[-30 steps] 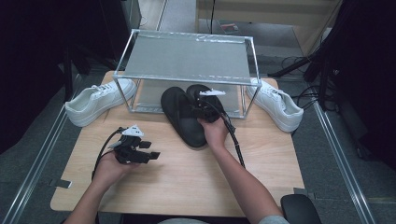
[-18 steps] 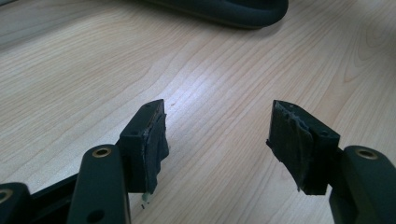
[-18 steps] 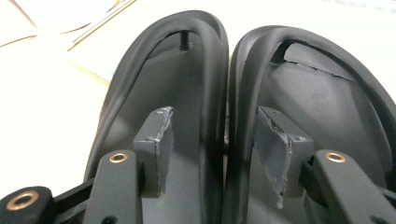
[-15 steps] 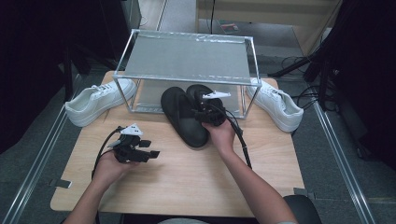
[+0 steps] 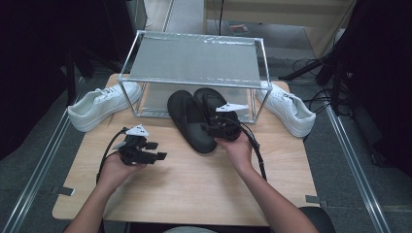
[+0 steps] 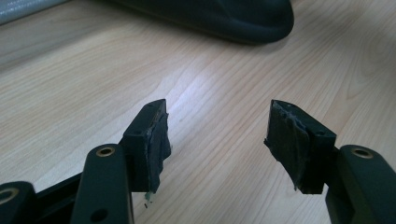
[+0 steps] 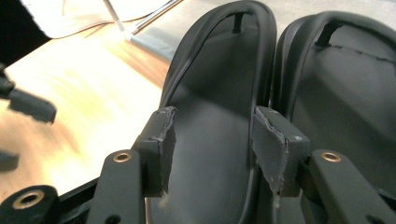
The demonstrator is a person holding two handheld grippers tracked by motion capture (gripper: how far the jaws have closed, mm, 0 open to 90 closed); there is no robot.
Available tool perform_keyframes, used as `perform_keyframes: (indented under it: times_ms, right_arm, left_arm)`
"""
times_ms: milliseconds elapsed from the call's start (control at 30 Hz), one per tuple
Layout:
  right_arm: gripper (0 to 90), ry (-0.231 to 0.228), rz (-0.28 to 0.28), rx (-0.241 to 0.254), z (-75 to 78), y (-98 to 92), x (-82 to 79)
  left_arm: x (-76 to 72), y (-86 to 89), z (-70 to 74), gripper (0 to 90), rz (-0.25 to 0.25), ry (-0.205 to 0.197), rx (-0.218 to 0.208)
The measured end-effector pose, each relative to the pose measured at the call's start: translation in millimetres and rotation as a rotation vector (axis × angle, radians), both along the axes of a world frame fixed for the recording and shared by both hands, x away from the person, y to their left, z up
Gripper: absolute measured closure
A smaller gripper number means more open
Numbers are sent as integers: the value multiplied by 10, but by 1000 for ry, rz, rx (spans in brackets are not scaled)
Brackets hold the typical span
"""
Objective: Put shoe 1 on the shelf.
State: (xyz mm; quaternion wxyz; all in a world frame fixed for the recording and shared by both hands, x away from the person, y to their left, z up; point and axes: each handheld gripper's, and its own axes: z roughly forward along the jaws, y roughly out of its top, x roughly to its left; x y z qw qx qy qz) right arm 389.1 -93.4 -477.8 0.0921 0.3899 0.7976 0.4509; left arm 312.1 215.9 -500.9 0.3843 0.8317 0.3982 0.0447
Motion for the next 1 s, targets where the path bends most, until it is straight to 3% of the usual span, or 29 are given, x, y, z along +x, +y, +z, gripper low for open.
perform_keyframes:
  times_ms: [167,333,400,500,567,700,767,833,933,1000]
  right_arm:
    - [502,7,11,8,-5,-112,-108]
    - [487,-11,45,12,-12,-206,-256]
    - [486,-24,85,27,-37,-264,-343]
    - [479,-33,100,30,-56,-297,-388]
    - [472,-43,110,27,-81,-324,-437]
    - [475,-54,100,6,-150,-380,-520]
    - [480,-44,97,9,-183,-410,-553]
    - [505,-35,95,11,-197,-440,-579]
    - [526,-25,85,37,-210,-482,-603]
    - [524,-24,77,33,-208,-488,-606]
  left_arm:
    - [38,-27,15,410,-10,7,0]
    - [97,-53,34,464,-18,29,-51]
    - [116,-66,53,522,-22,20,-62]
    - [156,-78,77,540,-25,0,-65]
    - [186,-75,64,553,-23,4,-108]
    - [268,-100,70,567,-26,9,-68]
    - [318,-130,108,591,-25,-11,-54]
    - [361,-146,155,667,-5,-13,-33]
    - [421,-141,249,843,-9,-57,-59]
    - [482,-122,307,885,-14,-50,-83]
